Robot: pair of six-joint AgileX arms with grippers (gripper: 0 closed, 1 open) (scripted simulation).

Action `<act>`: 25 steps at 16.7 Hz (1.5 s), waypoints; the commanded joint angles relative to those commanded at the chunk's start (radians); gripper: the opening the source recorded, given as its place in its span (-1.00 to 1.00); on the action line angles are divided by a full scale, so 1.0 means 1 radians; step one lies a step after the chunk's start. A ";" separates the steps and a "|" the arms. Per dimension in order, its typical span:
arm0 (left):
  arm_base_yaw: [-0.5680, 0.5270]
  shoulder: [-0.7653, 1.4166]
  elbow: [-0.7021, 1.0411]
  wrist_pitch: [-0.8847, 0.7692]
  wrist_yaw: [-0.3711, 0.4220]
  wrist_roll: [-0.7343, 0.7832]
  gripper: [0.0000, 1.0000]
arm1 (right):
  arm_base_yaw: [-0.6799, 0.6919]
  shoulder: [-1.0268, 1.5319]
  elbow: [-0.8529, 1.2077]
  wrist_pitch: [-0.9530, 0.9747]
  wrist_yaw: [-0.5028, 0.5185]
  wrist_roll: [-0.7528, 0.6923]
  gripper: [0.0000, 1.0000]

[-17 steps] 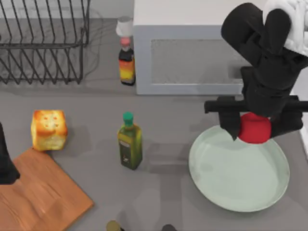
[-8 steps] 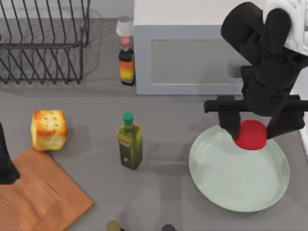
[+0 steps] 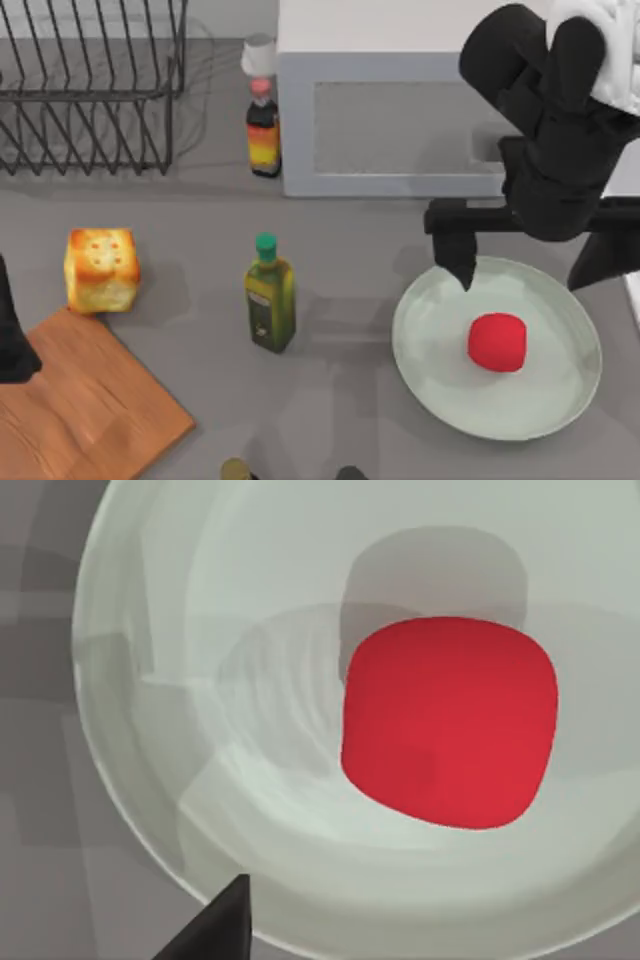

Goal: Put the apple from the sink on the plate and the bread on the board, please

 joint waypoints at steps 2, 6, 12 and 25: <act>0.000 0.000 0.000 0.000 0.000 0.000 1.00 | 0.000 0.000 0.000 0.000 0.000 0.000 1.00; 0.000 0.000 0.000 0.000 0.000 0.000 1.00 | -0.005 -0.008 -0.009 0.007 0.000 -0.003 1.00; 0.000 0.000 0.000 0.000 0.000 0.000 1.00 | -0.085 -0.272 -0.232 0.195 0.000 -0.086 1.00; 0.000 0.000 0.000 0.000 0.000 0.000 1.00 | -0.430 -1.560 -1.222 1.003 0.000 -0.441 1.00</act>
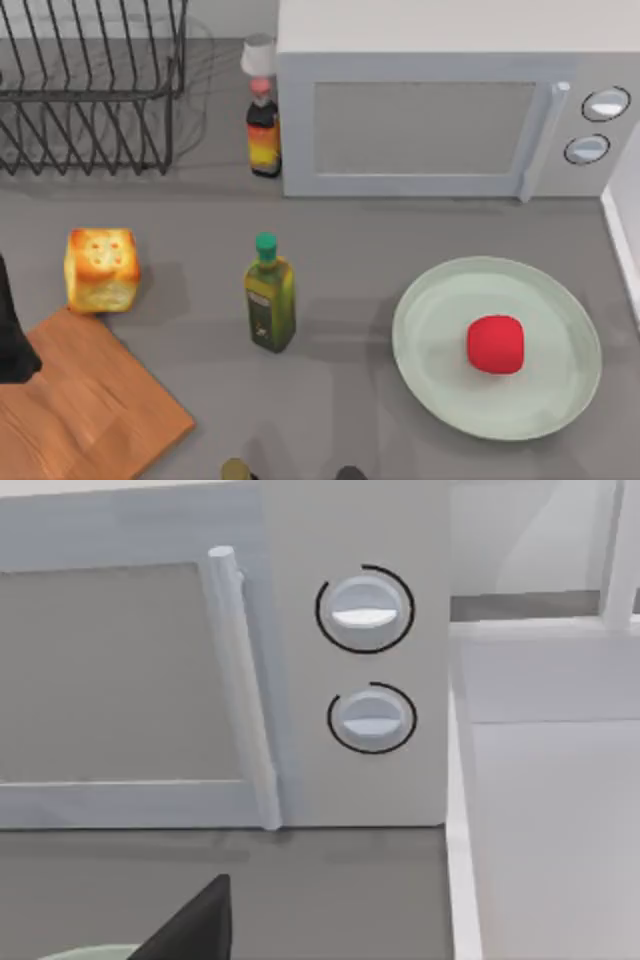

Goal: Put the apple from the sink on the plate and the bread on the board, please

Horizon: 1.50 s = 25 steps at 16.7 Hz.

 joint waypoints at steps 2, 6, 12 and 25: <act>0.000 0.000 0.000 0.000 0.000 0.000 1.00 | -0.043 -0.126 -0.118 0.101 0.000 -0.045 1.00; 0.000 0.000 0.000 0.000 0.000 0.000 1.00 | -0.093 -0.251 -0.241 0.215 0.000 -0.095 1.00; 0.000 0.000 0.000 0.000 0.000 0.000 1.00 | -0.095 -0.256 -0.246 0.220 0.000 -0.097 1.00; -0.132 0.770 0.629 -0.499 -0.108 0.304 1.00 | -0.095 -0.256 -0.246 0.220 0.000 -0.097 1.00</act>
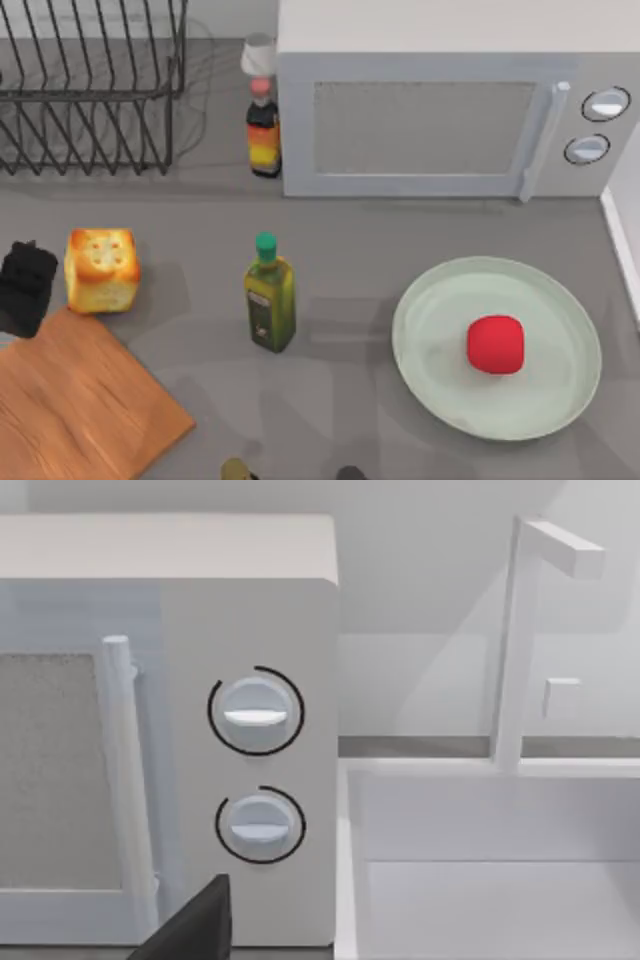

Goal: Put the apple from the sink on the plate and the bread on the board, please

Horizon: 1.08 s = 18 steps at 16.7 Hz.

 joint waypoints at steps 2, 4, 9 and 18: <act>-0.033 0.193 0.156 -0.124 -0.027 0.076 1.00 | 0.000 0.000 0.000 0.000 0.000 0.000 1.00; -0.066 0.388 0.313 -0.249 -0.054 0.152 1.00 | 0.000 0.000 0.000 0.000 0.000 0.000 1.00; -0.145 0.855 0.691 -0.549 -0.119 0.335 1.00 | 0.000 0.000 0.000 0.000 0.000 0.000 1.00; -0.236 1.397 1.130 -0.894 -0.193 0.545 1.00 | 0.000 0.000 0.000 0.000 0.000 0.000 1.00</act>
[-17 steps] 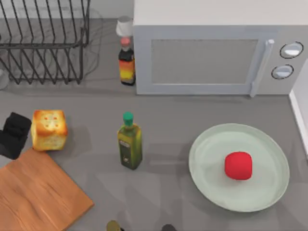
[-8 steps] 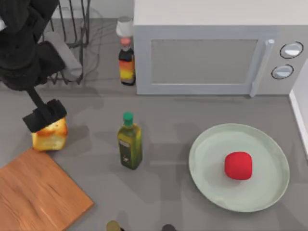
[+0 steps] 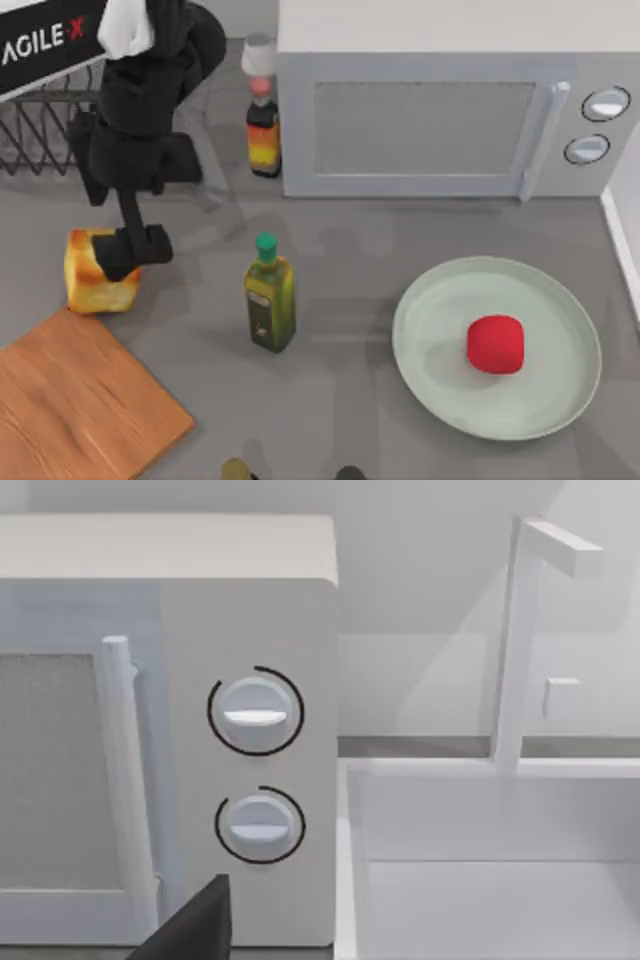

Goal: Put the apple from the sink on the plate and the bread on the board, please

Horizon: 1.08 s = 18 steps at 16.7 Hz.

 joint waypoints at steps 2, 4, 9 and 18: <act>-0.005 0.029 0.023 -0.018 -0.004 0.011 1.00 | 0.000 0.000 0.000 0.000 0.000 0.000 1.00; -0.005 0.029 0.023 -0.018 -0.004 0.011 1.00 | 0.000 0.000 0.000 0.000 0.000 0.000 1.00; 0.002 0.027 0.003 0.001 -0.005 0.016 1.00 | 0.000 0.000 0.000 0.000 0.000 0.000 1.00; 0.051 0.040 -0.226 0.259 -0.017 0.068 1.00 | 0.000 0.000 0.000 0.000 0.000 0.000 1.00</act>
